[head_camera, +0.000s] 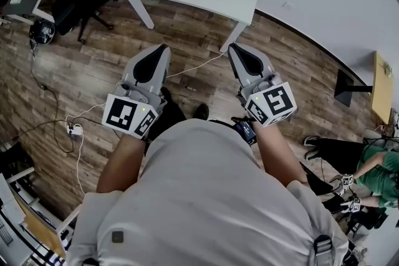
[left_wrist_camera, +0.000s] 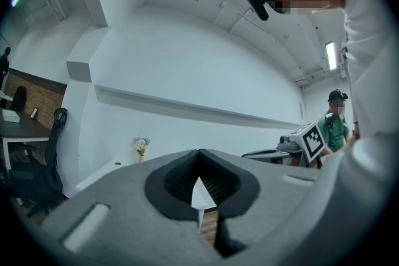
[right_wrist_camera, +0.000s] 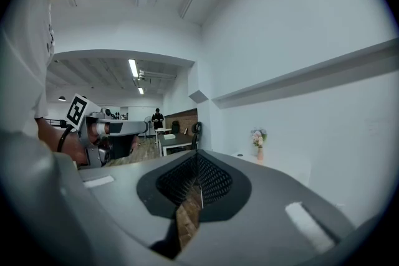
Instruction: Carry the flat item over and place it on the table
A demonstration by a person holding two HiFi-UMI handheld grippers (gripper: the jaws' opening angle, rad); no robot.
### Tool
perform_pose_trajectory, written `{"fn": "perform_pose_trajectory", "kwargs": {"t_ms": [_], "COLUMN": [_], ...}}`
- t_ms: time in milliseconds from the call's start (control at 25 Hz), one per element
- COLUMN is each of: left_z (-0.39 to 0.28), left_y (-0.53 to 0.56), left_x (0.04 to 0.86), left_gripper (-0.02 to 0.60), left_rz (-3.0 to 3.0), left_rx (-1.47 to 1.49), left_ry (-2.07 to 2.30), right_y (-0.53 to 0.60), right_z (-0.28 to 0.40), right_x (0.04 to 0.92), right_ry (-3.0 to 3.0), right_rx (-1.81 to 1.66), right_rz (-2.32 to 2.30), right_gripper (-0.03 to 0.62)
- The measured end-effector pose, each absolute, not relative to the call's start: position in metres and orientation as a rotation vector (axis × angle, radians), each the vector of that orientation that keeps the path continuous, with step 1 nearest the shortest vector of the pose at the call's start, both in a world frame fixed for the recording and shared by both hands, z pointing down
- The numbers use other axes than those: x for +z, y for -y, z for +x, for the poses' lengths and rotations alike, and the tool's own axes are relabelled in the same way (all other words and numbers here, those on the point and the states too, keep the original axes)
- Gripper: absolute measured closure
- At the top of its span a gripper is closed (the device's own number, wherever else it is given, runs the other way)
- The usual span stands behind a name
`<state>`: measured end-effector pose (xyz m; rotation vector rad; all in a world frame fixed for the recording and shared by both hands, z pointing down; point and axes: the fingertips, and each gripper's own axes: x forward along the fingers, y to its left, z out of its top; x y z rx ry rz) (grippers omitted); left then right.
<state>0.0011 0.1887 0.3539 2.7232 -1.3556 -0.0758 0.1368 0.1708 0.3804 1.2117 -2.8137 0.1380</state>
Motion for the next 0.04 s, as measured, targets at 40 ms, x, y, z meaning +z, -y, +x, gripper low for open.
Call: {"fn": "perform_pose_trajectory", "kwargs": {"t_ms": [40], "left_z": [0.0005], "left_y": [-0.1886], "left_x": [0.3547], "left_gripper": [0.581], "left_rz": [2.721], "left_rx": [-0.080], "left_ry": [1.353], "right_y": [-0.1708], "right_z": [0.1355], "right_x": [0.3802], "right_ry": [2.812], "right_rx": [0.137], "right_rz": [1.210], "right_gripper": [0.585]}}
